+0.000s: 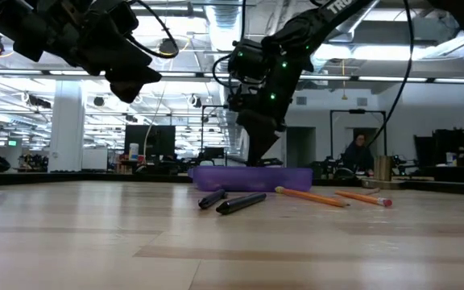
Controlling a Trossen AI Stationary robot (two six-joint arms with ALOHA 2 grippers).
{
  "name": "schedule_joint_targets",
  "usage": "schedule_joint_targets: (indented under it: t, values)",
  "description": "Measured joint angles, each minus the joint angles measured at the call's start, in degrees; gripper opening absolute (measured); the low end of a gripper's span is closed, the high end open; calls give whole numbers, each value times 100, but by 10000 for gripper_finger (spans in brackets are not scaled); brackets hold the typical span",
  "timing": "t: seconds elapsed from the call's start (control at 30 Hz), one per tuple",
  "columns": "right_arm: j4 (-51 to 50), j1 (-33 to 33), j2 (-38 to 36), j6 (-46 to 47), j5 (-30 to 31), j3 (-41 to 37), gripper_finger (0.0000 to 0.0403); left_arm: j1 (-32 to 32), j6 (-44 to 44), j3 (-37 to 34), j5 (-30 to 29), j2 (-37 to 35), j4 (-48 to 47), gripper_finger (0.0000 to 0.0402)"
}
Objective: Pick & place school supplies into a supply box
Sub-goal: Put the black pen into the purple supply box
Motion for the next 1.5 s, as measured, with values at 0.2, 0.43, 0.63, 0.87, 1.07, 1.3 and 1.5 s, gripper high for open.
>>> schedule_joint_targets:
  t: [0.2,0.43,0.63,0.87,1.07,1.3,1.5]
  values:
    - [-41,33,-55,23,-7,-5,93,1,43,0,-120,0,0,144]
    - [-227,32,-335,510,322,-10,112,1,103,0,-117,1,-7,144]
    - [-448,137,-922,996,961,-6,113,-4,454,0,-28,2,-28,144]
    - [-1599,575,-1736,2328,1738,-4,113,-8,1141,0,59,2,-70,144]
    - [-3685,1401,-2190,4128,2290,-6,114,-8,1211,0,54,2,28,144]
    - [-5340,2838,-2423,5923,2500,-338,113,-10,1085,-4,166,403,434,144]
    - [-4930,4068,-2819,7119,2508,-1378,108,-10,1093,-4,172,1360,1668,144]
